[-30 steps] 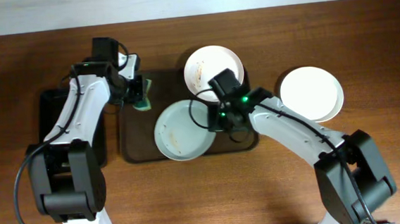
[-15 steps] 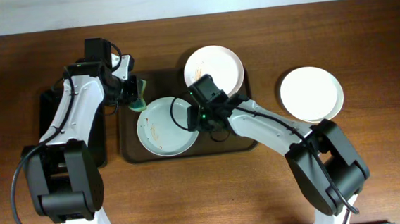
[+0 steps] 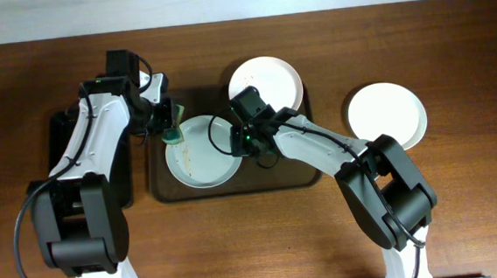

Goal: Clean dirty plates on tray and stack at the side
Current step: 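Scrub the pale blue-green plate with the sponge in the left gripper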

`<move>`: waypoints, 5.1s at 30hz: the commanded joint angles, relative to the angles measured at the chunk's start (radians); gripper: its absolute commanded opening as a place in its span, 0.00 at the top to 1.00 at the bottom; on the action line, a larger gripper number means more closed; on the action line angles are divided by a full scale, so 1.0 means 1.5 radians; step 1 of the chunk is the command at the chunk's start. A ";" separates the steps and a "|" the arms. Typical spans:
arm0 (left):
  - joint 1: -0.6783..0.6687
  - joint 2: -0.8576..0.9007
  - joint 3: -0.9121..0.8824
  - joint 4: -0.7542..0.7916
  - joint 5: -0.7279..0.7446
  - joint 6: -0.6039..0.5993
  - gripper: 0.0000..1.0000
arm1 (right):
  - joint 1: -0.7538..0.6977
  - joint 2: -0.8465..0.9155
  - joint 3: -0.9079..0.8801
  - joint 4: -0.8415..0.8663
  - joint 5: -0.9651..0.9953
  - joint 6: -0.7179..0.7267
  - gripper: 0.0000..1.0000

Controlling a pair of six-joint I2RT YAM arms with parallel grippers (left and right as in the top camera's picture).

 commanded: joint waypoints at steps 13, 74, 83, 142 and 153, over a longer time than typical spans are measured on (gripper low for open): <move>-0.065 0.000 -0.192 0.172 -0.093 -0.008 0.99 | -0.002 0.006 0.011 -0.007 0.013 0.040 0.96; -0.043 0.153 0.007 0.064 -0.266 0.086 0.99 | -0.002 0.006 0.011 -0.007 0.013 0.038 0.96; -0.095 0.152 0.019 0.126 -0.542 0.033 1.00 | -0.002 0.006 0.011 -0.008 0.013 0.038 0.96; -0.119 0.148 0.069 0.009 -0.472 -0.064 0.99 | -0.021 0.128 0.070 -0.083 -0.067 0.195 0.96; -0.120 0.148 0.315 -0.239 -0.290 -0.080 0.99 | -0.021 0.133 0.070 -0.080 -0.067 0.195 0.96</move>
